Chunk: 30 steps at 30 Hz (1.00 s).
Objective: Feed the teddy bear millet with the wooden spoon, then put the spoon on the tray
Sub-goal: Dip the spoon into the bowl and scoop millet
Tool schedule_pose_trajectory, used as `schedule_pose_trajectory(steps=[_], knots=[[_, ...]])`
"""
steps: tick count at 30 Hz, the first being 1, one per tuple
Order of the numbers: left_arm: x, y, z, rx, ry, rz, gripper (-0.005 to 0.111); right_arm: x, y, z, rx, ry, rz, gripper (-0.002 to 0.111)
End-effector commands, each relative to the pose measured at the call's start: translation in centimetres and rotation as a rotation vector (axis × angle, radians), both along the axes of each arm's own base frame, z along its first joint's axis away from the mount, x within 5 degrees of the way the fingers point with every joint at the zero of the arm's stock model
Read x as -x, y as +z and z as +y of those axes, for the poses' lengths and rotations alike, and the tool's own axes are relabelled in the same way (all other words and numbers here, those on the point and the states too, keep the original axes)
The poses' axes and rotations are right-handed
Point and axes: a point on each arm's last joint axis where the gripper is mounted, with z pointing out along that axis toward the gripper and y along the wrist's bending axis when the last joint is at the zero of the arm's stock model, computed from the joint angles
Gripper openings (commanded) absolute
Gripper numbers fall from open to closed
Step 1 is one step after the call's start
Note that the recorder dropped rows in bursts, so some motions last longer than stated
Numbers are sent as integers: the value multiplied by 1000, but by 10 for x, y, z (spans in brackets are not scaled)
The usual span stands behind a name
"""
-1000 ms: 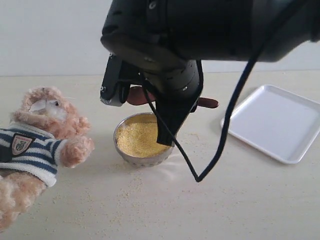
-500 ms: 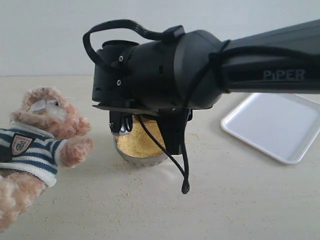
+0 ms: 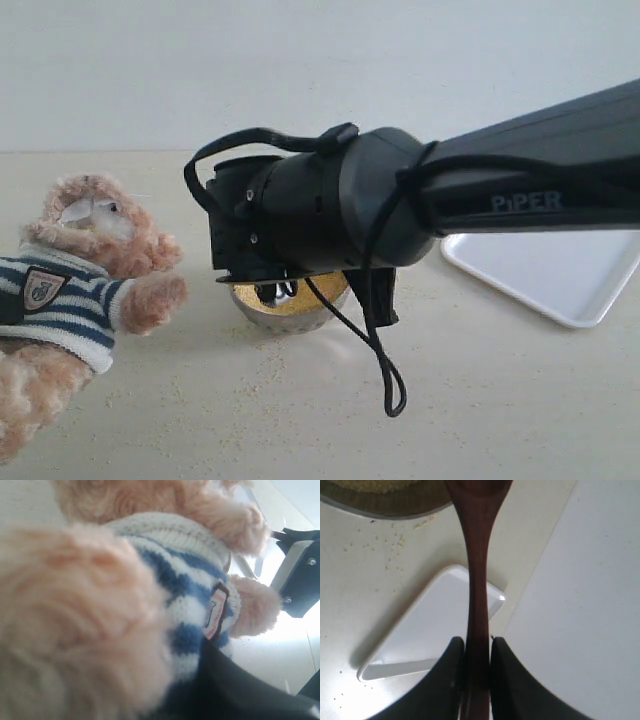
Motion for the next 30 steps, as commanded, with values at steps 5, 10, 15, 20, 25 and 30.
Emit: schedule_pose_trajectory(steps=[5, 10, 15, 20, 25, 30], knots=[[-2, 3, 0, 23, 10, -15, 5, -7, -27, 3, 81, 11, 8, 0], [-2, 3, 0, 23, 10, -15, 5, -5, -27, 6, 87, 27, -9, 0], [-2, 3, 0, 23, 10, -15, 5, 2, -27, 12, 84, 48, -11, 0], [-2, 3, 0, 23, 10, -15, 5, 9, -29, 16, 71, 47, 11, 0], [-2, 3, 0, 23, 10, -15, 5, 13, -29, 14, 23, -1, 53, 0], [-2, 3, 0, 23, 10, -15, 5, 16, -20, 13, -29, -29, 54, 0]])
